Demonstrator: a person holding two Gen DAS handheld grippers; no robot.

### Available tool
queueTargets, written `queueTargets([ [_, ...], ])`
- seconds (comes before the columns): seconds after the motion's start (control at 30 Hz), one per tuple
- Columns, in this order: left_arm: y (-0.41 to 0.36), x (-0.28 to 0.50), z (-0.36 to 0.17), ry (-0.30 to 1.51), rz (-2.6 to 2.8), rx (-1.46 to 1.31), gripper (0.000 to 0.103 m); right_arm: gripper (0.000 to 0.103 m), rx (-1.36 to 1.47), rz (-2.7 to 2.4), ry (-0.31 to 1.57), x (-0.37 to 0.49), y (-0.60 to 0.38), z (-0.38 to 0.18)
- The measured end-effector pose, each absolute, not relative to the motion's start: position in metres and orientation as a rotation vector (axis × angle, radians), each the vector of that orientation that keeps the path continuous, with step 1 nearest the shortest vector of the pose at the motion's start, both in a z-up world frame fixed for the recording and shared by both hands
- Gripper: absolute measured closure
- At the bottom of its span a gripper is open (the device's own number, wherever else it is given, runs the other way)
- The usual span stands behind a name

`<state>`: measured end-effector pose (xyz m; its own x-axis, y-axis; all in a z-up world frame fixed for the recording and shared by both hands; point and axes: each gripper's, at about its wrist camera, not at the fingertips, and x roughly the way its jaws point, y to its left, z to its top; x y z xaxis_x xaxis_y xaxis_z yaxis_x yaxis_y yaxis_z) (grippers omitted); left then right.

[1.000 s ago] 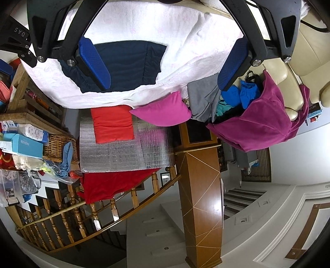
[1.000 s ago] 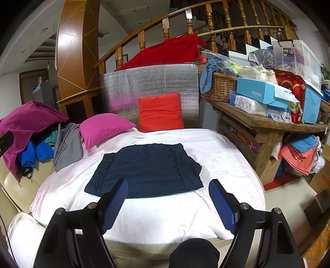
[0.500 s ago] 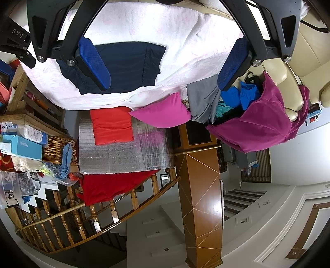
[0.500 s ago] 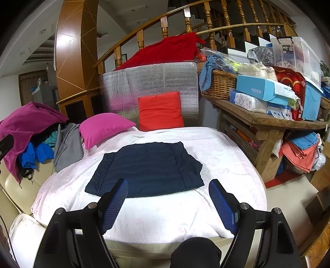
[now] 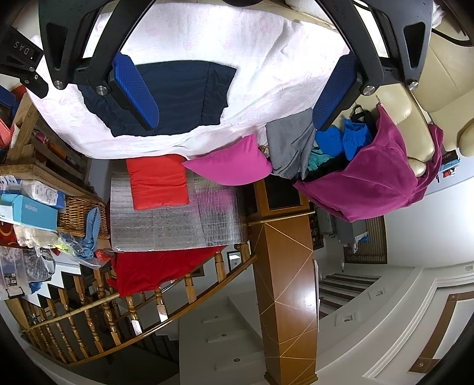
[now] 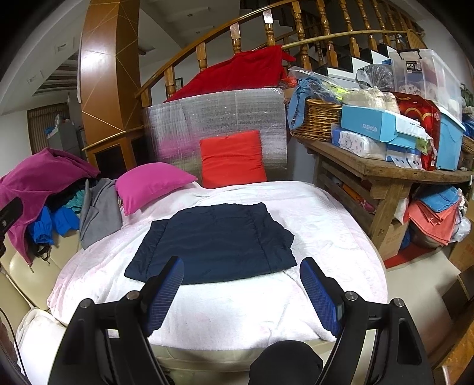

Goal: Fold large clothes

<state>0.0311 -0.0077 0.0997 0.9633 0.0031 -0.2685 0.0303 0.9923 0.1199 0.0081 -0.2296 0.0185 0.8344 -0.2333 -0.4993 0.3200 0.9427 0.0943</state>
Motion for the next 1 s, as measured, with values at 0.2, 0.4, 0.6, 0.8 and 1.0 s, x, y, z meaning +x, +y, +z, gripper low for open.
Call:
queueTargets([
  [0.2,-0.008,0.030,0.100,0.267,-0.012,0.126,0.000,0.020,0.175,-0.293,0.498,0.007,-0.227,0.020],
  [0.4,-0.010,0.029,0.103,0.260,-0.011,0.126,0.000,0.020,0.177,-0.295,0.491,0.006,-0.226,0.024],
  [0.6,-0.012,0.026,0.108,0.247,-0.004,0.130,0.000,0.020,0.180,-0.292,0.478,0.005,-0.226,0.030],
  [0.8,-0.011,0.034,0.110,0.270,-0.006,0.121,0.000,0.020,0.192,-0.282,0.473,0.009,-0.226,0.031],
  [1.0,-0.014,0.047,0.104,0.292,-0.002,0.126,0.000,0.020,0.193,-0.274,0.493,0.026,-0.226,0.026],
])
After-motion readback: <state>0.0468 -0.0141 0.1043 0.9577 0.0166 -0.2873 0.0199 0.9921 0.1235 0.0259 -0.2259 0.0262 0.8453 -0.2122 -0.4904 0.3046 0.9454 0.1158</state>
